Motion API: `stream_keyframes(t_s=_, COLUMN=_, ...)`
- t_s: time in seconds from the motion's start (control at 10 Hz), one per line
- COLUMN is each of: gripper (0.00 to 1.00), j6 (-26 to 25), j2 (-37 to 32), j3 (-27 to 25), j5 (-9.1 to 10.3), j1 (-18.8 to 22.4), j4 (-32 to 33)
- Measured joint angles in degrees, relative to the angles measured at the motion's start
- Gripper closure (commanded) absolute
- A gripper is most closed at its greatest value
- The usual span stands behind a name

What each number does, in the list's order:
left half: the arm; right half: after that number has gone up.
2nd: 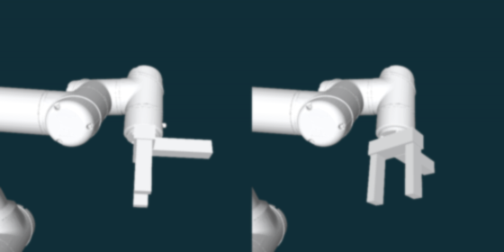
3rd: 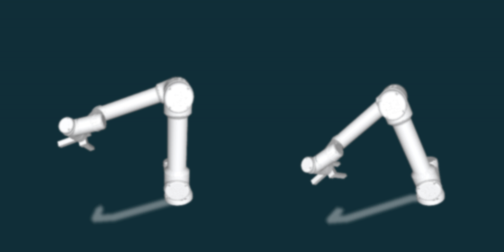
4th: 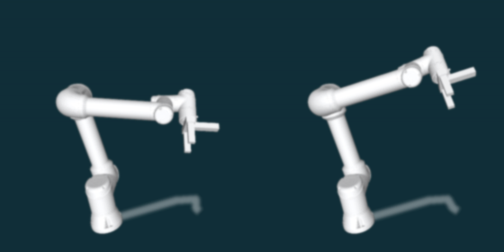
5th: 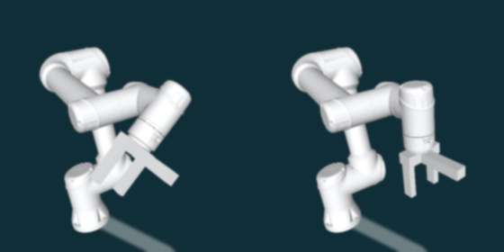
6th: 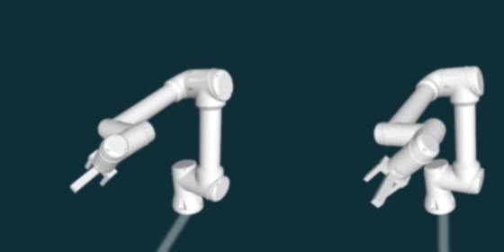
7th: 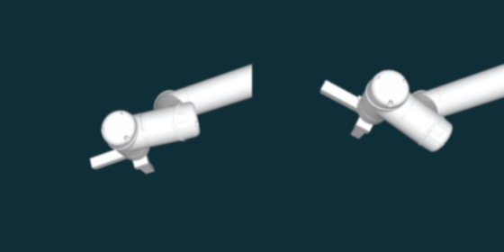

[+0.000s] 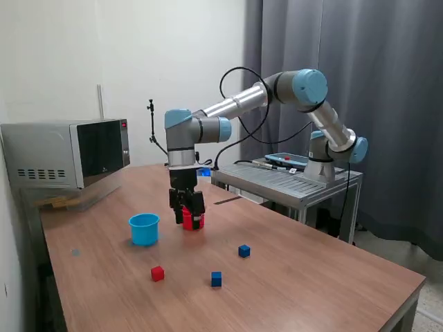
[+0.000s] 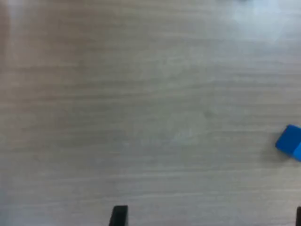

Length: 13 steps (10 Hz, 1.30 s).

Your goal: Place red objects in the red bin, and blue objects in the blue bin.

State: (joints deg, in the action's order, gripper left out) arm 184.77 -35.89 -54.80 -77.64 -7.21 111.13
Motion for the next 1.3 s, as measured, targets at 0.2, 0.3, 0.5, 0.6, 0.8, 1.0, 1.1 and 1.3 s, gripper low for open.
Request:
stream_keyframes(t_s=0.2, gripper=0.00, j6=1.2, j2=2.9, j3=3.6, j5=-0.04, j1=0.2, j4=-0.2)
stream_keyframes(t_s=0.3, gripper=0.00, j6=1.8, j2=3.9, j3=4.7, j5=-0.05, j1=0.2, j4=-0.2)
stream_keyframes(t_s=0.5, gripper=0.00, j6=3.2, j2=6.0, j3=7.4, j5=-0.05, j1=0.2, j4=-0.3)
stream_keyframes(t_s=0.6, gripper=0.00, j6=3.6, j2=7.4, j3=9.2, j5=-0.05, j1=0.2, j4=-0.3)
stream_keyframes(t_s=0.8, gripper=0.00, j6=4.1, j2=9.9, j3=13.2, j5=-0.05, j1=0.4, j4=-0.4)
stream_keyframes(t_s=1.0, gripper=0.00, j6=3.3, j2=11.8, j3=16.2, j5=-0.22, j1=0.7, j4=-0.3)
stream_keyframes(t_s=1.1, gripper=0.00, j6=2.3, j2=12.4, j3=17.2, j5=-0.37, j1=0.7, j4=-0.2)
stream_keyframes(t_s=1.3, gripper=0.00, j6=-0.4, j2=13.8, j3=19.2, j5=-1.45, j1=0.8, j4=0.0)
